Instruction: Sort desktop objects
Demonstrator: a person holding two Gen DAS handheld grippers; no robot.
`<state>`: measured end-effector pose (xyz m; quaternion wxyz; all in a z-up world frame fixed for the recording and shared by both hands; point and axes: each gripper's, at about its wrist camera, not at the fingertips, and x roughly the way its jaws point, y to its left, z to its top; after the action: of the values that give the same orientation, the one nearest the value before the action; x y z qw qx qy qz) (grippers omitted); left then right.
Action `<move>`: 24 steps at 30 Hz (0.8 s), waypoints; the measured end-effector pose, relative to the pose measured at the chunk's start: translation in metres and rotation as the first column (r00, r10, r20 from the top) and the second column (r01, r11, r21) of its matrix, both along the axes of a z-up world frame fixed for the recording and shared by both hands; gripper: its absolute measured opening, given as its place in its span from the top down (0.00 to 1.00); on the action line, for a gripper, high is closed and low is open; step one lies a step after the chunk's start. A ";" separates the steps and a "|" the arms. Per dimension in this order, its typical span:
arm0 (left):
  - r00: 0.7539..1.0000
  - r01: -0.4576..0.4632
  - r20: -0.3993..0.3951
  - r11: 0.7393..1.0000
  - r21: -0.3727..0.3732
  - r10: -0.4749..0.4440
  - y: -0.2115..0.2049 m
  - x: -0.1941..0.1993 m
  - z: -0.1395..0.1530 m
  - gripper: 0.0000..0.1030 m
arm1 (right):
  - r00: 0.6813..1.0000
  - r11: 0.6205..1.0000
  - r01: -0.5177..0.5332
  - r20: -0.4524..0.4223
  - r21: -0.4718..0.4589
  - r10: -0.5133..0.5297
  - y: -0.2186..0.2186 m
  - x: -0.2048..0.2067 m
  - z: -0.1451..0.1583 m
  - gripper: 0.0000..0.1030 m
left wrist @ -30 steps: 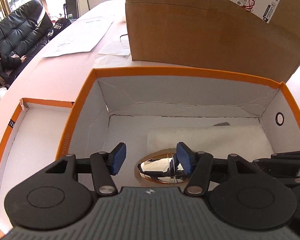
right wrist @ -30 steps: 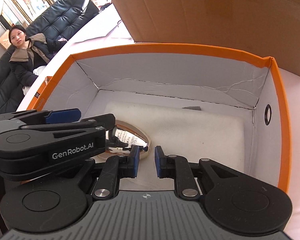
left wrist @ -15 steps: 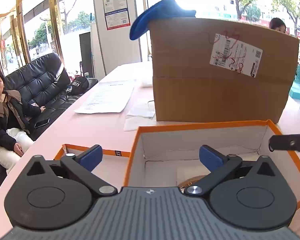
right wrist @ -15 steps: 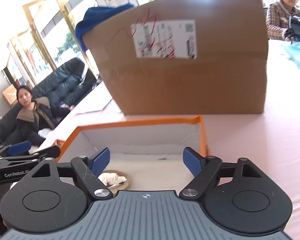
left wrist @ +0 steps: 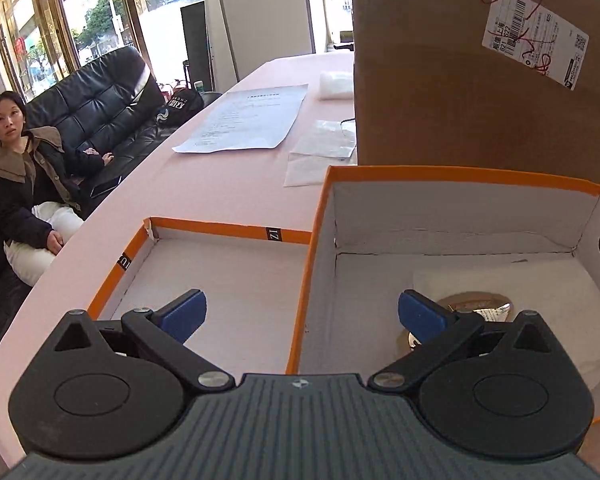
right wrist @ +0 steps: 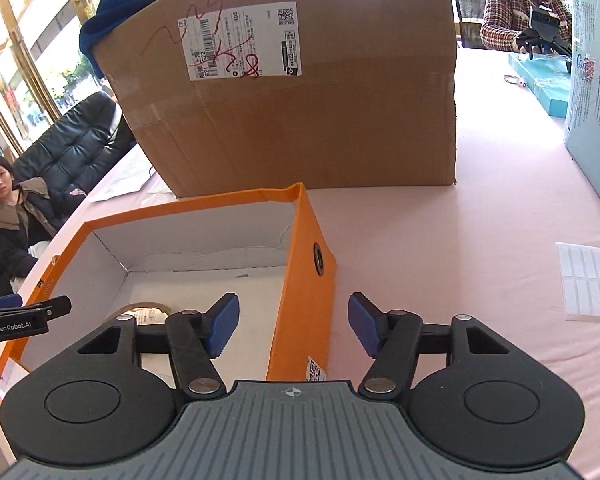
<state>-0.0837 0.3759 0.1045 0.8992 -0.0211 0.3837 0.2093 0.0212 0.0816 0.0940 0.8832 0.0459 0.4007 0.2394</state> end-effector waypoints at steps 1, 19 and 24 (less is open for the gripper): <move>1.000 0.005 -0.003 1.000 -0.001 -0.005 0.000 0.001 -0.001 0.00 | 1.000 1.000 0.002 -0.005 -0.002 -0.002 0.002 0.000 -0.002 0.46; 0.999 0.037 -0.004 0.997 -0.063 -0.037 0.004 0.002 -0.013 0.93 | 0.992 0.993 0.064 0.119 -0.097 -0.052 0.015 -0.013 -0.012 0.91; 0.997 0.075 -0.003 0.995 -0.071 -0.076 -0.011 0.000 -0.012 0.93 | 0.985 0.989 0.101 0.151 -0.106 -0.085 0.004 -0.016 -0.010 0.93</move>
<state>-0.0837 0.3648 0.0925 0.9040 -0.0378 0.3940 0.1614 0.0053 0.0854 0.0838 0.9216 -0.0033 0.3451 0.1774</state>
